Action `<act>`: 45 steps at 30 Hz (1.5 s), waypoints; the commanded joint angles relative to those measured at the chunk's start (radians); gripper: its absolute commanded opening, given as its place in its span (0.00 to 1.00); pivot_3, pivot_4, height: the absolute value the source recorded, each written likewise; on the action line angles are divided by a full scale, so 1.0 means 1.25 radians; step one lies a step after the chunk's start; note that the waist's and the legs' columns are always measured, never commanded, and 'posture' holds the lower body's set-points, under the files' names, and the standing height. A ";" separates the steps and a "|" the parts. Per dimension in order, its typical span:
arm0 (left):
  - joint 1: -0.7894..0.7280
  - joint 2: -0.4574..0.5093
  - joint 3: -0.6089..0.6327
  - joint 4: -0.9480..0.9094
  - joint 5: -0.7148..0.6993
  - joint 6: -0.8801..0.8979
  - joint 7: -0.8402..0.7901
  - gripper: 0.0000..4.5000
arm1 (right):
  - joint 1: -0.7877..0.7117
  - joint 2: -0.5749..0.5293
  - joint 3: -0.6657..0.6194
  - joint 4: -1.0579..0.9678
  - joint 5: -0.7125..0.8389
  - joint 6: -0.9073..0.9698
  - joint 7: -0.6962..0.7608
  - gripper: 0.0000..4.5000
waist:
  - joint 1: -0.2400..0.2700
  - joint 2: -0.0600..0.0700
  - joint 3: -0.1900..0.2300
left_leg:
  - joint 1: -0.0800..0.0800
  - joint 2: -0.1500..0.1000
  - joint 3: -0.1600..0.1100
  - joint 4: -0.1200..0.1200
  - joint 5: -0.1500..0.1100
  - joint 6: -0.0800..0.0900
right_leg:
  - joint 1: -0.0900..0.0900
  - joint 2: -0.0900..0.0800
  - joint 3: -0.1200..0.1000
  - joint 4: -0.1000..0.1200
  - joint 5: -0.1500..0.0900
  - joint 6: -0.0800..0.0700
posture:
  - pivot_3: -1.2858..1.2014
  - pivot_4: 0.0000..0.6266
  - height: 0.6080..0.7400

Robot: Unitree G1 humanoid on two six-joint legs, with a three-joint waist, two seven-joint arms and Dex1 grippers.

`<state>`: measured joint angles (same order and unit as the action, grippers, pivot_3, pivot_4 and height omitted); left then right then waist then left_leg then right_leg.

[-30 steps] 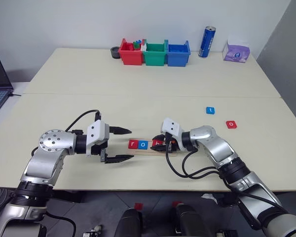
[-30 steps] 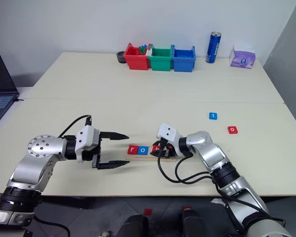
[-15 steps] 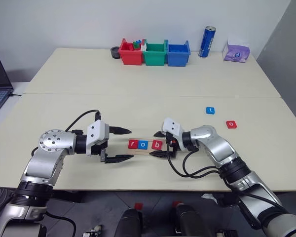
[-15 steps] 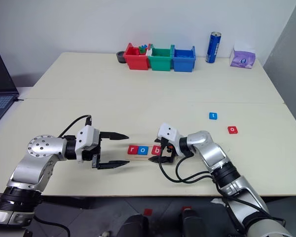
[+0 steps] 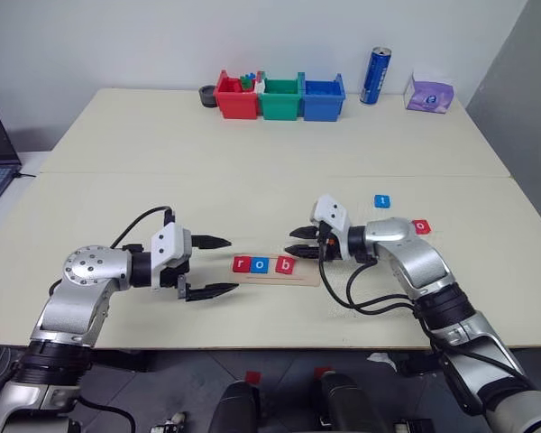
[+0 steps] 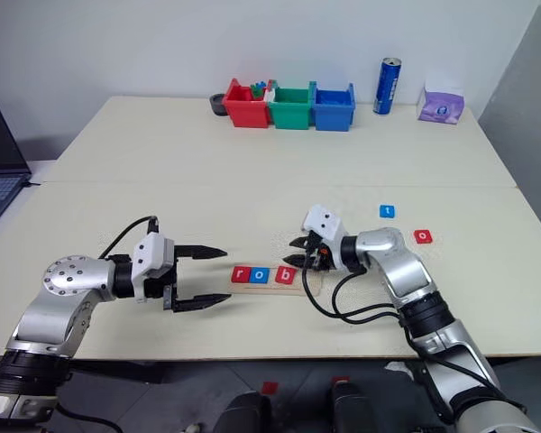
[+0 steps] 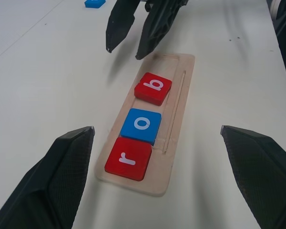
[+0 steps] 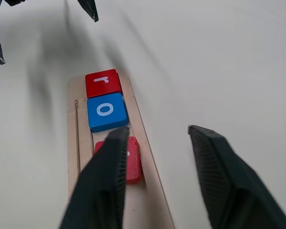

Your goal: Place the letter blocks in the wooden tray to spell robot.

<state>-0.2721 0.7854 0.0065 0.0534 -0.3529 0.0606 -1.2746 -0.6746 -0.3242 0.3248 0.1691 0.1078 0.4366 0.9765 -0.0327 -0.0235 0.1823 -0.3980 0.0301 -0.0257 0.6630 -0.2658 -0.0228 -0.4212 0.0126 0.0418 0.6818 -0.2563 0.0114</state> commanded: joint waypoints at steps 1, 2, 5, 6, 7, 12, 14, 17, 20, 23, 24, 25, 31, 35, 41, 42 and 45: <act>0.007 0.004 0.022 -0.021 -0.008 0.000 0.010 1.00 | -0.014 0.022 0.023 0.018 -0.024 -0.051 -0.014 0.14 | 0.000 0.000 0.000 | 0.000 0.000 0.000 0.000 0.000 0.000 | 0.000 0.000 0.000 0.000 0.000 0.000 | 0.52 0.24 1.00; 0.009 0.005 0.023 -0.024 -0.009 0.002 0.013 1.00 | -0.019 0.029 0.032 0.031 -0.032 -0.064 -0.013 0.06 | 0.000 0.000 0.000 | 0.000 0.000 0.000 0.000 0.000 0.000 | 0.000 0.000 0.000 0.000 0.000 0.000 | 0.52 0.24 1.00; 0.015 0.006 0.026 -0.033 -0.011 0.007 0.021 1.00 | -0.034 0.041 0.058 0.072 -0.062 -0.117 -0.014 0.06 | 0.000 0.000 0.000 | 0.000 0.000 0.000 0.000 0.000 0.000 | 0.000 0.000 0.000 0.000 0.000 0.000 | 0.52 0.24 1.00; 0.018 0.007 0.027 -0.037 -0.012 0.009 0.024 1.00 | -0.038 0.046 0.062 0.086 -0.068 -0.128 -0.017 0.06 | 0.000 0.000 0.000 | 0.000 0.000 0.000 0.000 0.000 0.000 | 0.000 0.000 0.000 0.000 0.000 0.000 | 0.52 0.24 1.00; 0.022 0.007 0.028 -0.043 -0.013 0.011 0.027 1.00 | -0.042 0.051 0.064 0.098 -0.072 -0.138 -0.018 0.06 | 0.000 0.000 0.000 | 0.000 0.000 0.000 0.000 0.000 0.000 | 0.000 0.000 0.000 0.000 0.000 0.000 | 0.52 0.24 1.00; 0.042 0.008 0.035 -0.068 -0.017 0.022 0.038 1.00 | -0.055 0.064 0.074 0.141 -0.100 -0.195 -0.018 0.06 | 0.000 0.000 0.000 | 0.000 0.000 0.000 0.000 0.000 0.000 | 0.000 0.000 0.000 0.000 0.000 0.000 | 0.52 0.24 1.00; 0.045 0.008 0.037 -0.073 -0.017 0.025 0.041 1.00 | -0.057 0.068 0.071 0.149 -0.104 -0.203 -0.016 0.06 | 0.000 0.000 0.000 | 0.000 0.000 0.000 0.000 0.000 0.000 | 0.000 0.000 0.000 0.000 0.000 0.000 | 0.52 0.24 1.00; 0.045 0.007 0.040 -0.074 -0.015 0.028 0.043 1.00 | -0.065 0.071 0.061 0.161 -0.103 -0.208 -0.017 0.06 | 0.000 0.000 0.000 | 0.000 0.000 0.000 0.000 0.000 0.000 | 0.000 0.000 0.000 0.000 0.000 0.000 | 0.52 0.24 1.00; 0.042 0.006 0.041 -0.073 -0.013 0.029 0.043 1.00 | -0.075 0.071 0.051 0.175 -0.103 -0.214 -0.022 0.06 | 0.000 0.000 0.000 | 0.000 0.000 0.000 0.000 0.000 0.000 | 0.000 0.000 0.000 0.000 0.000 0.000 | 0.52 0.24 1.00; 0.036 0.005 0.038 -0.068 -0.011 0.029 0.042 1.00 | -0.080 0.069 0.050 0.191 -0.107 -0.224 -0.026 0.06 | 0.000 0.000 0.000 | 0.000 0.000 0.000 0.000 0.000 0.000 | 0.000 0.000 0.000 0.000 0.000 0.000 | 0.52 0.24 1.00; 0.033 0.004 0.037 -0.067 -0.010 0.028 0.042 1.00 | -0.081 0.068 0.050 0.196 -0.108 -0.227 -0.027 0.06 | 0.000 0.000 0.000 | 0.000 0.000 0.000 0.000 0.000 0.000 | 0.000 0.000 0.000 0.000 0.000 0.000 | 0.52 0.24 1.00; 0.031 0.003 0.036 -0.065 -0.010 0.028 0.042 1.00 | -0.082 0.068 0.050 0.201 -0.110 -0.229 -0.029 0.06 | 0.000 0.000 0.000 | 0.000 0.000 0.000 0.000 0.000 0.000 | 0.000 0.000 0.000 0.000 0.000 0.000 | 0.52 0.24 1.00; 0.025 0.004 0.034 -0.060 -0.008 0.025 0.038 1.00 | -0.081 0.063 0.052 0.216 -0.121 -0.246 -0.036 0.06 | 0.000 0.000 0.000 | 0.000 0.000 0.000 0.000 0.000 0.000 | 0.000 0.000 0.000 0.000 0.000 0.000 | 0.52 0.24 1.00; 0.019 0.007 0.034 -0.057 -0.008 0.027 0.034 1.00 | -0.063 0.057 0.067 0.198 -0.134 -0.266 -0.026 0.06 | 0.000 0.000 0.000 | 0.000 0.000 0.000 0.000 0.000 0.000 | 0.000 0.000 0.000 0.000 0.000 0.000 | 0.52 0.24 1.00; 0.011 0.010 0.034 -0.053 -0.007 0.029 0.031 1.00 | -0.039 0.059 0.075 0.138 -0.129 -0.261 -0.001 0.06 | 0.000 0.000 0.000 | 0.000 0.000 0.000 0.000 0.000 0.000 | 0.000 0.000 0.000 0.000 0.000 0.000 | 0.52 0.24 1.00; 0.009 0.009 0.033 -0.054 -0.007 0.031 0.031 1.00 | -0.037 0.060 0.075 0.130 -0.129 -0.256 0.000 0.06 | 0.000 0.000 0.000 | 0.000 0.000 0.000 0.000 0.000 0.000 | 0.000 0.000 0.000 0.000 0.000 0.000 | 0.52 0.24 1.00; 0.007 0.009 0.032 -0.056 -0.008 0.034 0.031 1.00 | -0.031 0.062 0.076 0.113 -0.126 -0.247 0.005 0.06 | 0.000 0.000 0.000 | 0.000 0.000 0.000 0.000 0.000 0.000 | 0.000 0.000 0.000 0.000 0.000 0.000 | 0.52 0.24 1.00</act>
<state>-0.2496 0.7854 0.0308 -0.0027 -0.3538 0.1030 -1.2337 -0.7173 -0.2504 0.4179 0.3541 -0.0586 0.1258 0.9692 -0.0324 -0.0234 0.1823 -0.3978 0.0303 -0.0259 0.6629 -0.2657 -0.0228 -0.4213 0.0125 0.0416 0.6821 -0.2560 0.0109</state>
